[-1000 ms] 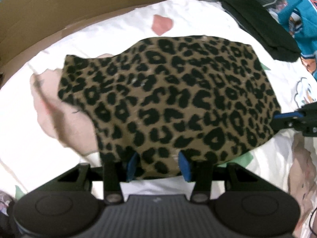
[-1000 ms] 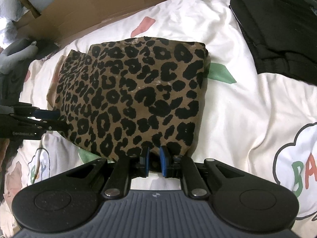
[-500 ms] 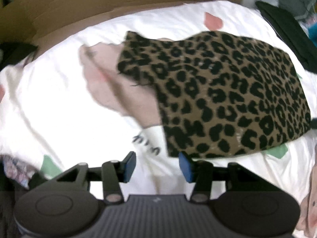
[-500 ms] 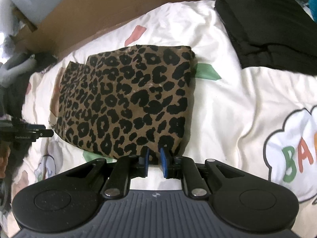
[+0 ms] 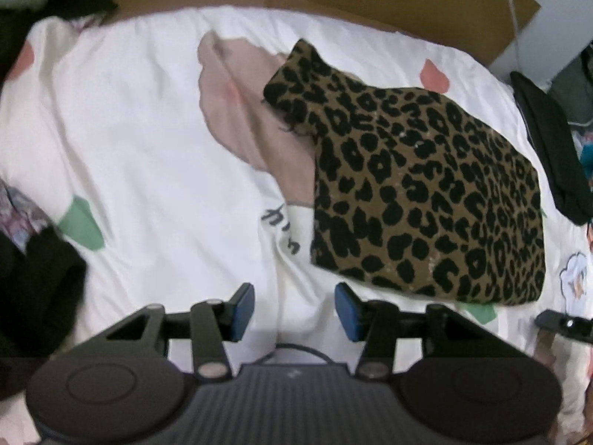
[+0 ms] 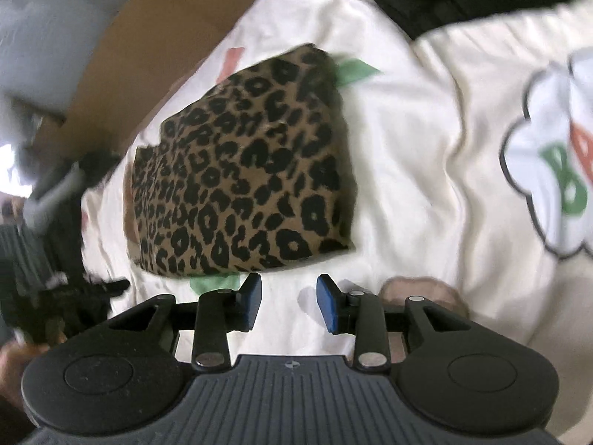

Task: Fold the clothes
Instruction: 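Withdraw both open tools from the folded garment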

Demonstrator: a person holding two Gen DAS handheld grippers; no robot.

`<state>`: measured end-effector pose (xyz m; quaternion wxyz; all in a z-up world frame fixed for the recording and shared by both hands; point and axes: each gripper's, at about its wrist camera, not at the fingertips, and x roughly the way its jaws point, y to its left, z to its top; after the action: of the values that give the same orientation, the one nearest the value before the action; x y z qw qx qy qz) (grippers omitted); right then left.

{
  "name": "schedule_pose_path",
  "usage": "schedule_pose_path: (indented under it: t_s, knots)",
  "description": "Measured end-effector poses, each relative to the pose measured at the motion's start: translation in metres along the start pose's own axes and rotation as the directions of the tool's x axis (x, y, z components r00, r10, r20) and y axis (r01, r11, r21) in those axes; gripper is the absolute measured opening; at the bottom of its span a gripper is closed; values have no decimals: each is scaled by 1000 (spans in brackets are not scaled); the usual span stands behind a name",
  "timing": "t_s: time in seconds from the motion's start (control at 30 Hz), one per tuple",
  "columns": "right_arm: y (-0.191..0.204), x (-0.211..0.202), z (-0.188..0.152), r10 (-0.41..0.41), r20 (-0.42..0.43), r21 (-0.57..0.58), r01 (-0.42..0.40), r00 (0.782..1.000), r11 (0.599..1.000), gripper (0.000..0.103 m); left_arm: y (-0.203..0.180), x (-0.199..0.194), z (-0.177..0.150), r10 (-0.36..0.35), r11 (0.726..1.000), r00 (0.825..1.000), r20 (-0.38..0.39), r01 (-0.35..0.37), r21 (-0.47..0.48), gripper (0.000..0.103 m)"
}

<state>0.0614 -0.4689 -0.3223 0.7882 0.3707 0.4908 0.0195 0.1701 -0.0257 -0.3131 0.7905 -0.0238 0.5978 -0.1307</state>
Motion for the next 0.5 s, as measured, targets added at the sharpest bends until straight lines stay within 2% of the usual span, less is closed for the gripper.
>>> schedule_pose_path:
  t_s: [0.2, 0.33, 0.5]
  knots:
    - [-22, 9, 1, 31, 33, 171, -36, 999, 985, 41, -8, 0, 1, -12, 1000, 1000, 8, 12, 12, 53]
    - [-42, 20, -3, 76, 61, 339, -92, 995, 936, 41, -14, 3, 2, -10, 1000, 1000, 2, 10, 15, 54]
    - [-44, 26, -5, 101, 81, 385, -124, 992, 914, 41, -25, 5, 5, -19, 999, 1000, 2, 19, 45, 55]
